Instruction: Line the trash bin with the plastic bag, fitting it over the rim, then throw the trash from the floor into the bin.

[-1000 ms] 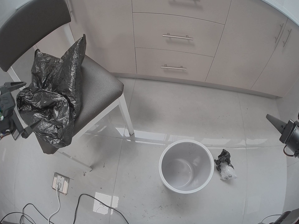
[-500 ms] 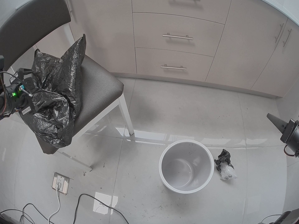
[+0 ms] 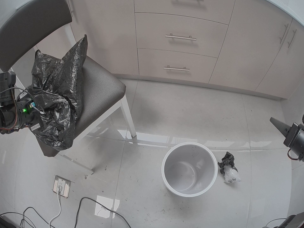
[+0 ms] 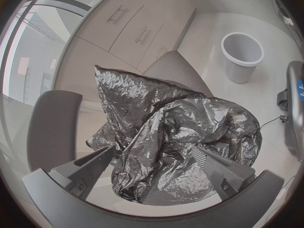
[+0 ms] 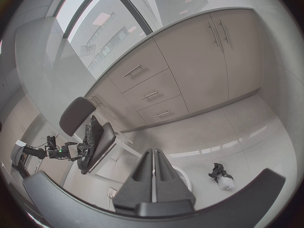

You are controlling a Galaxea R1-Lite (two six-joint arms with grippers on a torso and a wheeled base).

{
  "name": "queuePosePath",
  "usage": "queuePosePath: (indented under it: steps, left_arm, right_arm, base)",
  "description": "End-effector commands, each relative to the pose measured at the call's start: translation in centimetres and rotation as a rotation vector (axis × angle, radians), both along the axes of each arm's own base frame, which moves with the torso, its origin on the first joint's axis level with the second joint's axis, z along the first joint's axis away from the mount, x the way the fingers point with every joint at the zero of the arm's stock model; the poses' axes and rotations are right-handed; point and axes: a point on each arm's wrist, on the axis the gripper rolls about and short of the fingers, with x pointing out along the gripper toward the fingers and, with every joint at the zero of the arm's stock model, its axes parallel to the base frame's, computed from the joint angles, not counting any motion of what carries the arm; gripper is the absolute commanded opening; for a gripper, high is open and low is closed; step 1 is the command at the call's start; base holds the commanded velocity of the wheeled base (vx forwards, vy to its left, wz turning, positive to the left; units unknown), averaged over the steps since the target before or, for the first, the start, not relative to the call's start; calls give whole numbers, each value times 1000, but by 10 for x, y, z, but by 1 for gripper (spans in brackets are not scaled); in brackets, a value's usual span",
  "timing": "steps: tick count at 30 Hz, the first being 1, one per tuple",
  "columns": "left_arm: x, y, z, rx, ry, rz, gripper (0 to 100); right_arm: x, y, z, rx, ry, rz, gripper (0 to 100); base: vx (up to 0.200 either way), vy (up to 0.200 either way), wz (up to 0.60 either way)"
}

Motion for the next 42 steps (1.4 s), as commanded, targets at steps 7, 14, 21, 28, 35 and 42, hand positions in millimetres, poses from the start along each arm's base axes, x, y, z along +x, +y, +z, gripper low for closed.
queuePosePath:
  steps: [7,14,21,28,35,42]
  left_arm:
    - [27,-3,-23,-14,15,-10,100]
    - [46,-11,-38,-10,-36,-36,100]
    - [46,-15,-36,-5,-39,-24,100]
    - [46,-22,-36,-5,-37,-45,100]
    - [53,-26,-40,-5,-29,-59,100]
    - [60,-29,-39,-6,-34,-69,0]
  right_arm:
    - [5,1,-4,6,30,-2,0]
    - [8,-1,-3,35,40,-16,0]
    - [12,0,-7,33,63,-18,0]
    - [13,0,-7,32,64,-18,0]
    - [13,0,-7,32,66,-18,0]
    - [13,0,-7,32,66,-16,0]
  base:
    - [0,0,0]
    - [0,0,0]
    - [0,0,0]
    - [0,0,0]
    - [0,0,0]
    - [0,0,0]
